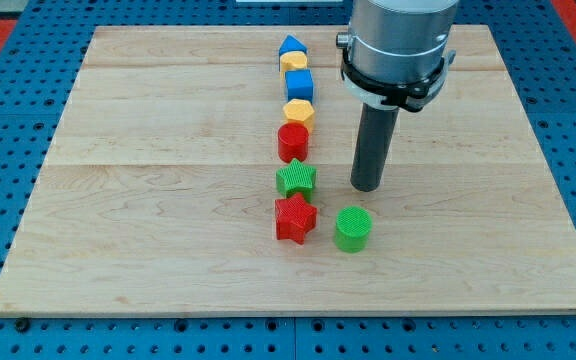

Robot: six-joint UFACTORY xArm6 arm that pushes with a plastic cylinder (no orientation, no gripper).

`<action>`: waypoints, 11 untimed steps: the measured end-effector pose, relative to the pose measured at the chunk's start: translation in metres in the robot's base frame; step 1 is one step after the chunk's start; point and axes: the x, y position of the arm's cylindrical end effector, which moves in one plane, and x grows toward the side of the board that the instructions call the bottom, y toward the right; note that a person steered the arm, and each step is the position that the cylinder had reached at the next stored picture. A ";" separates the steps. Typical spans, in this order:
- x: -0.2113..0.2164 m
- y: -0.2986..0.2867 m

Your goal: Move the green circle to the bottom center of the board

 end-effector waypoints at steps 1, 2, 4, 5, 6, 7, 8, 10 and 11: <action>0.018 0.000; 0.022 0.000; 0.038 0.000; 0.040 0.000; 0.047 0.000; 0.062 -0.008; 0.079 -0.019; 0.099 -0.030; 0.102 -0.030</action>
